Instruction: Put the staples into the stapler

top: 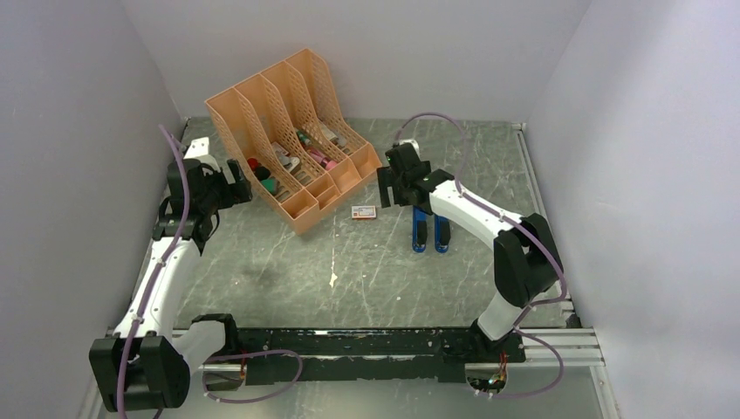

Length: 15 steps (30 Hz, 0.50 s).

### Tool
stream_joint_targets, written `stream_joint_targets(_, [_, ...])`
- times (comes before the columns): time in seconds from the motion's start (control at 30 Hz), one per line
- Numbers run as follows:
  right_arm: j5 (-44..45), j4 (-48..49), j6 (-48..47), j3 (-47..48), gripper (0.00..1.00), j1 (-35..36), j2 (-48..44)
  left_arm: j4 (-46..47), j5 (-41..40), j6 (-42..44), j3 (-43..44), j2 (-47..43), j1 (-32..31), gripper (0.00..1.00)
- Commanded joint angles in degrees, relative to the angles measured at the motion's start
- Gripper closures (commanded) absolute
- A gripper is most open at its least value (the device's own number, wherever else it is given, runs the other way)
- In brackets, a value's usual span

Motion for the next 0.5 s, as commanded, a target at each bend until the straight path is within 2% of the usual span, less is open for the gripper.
stream_joint_targets(0.0, [11.0,-3.3,9.4,-1.6,0.12,-0.2,-1.1,2.1,2.0,0.8,0.8,-0.1,-0.2,0.08])
stream_joint_targets(0.17, [15.4,-6.3,15.4,-5.4,0.17,-0.2,-2.4,2.0,2.4,0.9,1.1,0.7,-0.2,0.08])
stream_joint_targets(0.37, [11.9,-5.9,16.7,-8.5,0.21,-0.5,-3.9,2.1,2.9,1.1,1.2,1.3,-0.2,0.09])
stream_joint_targets(0.47, [10.7,-4.9,17.0,-9.7,0.27,-0.6,-3.8,2.1,2.4,1.5,1.4,1.4,-0.2,0.09])
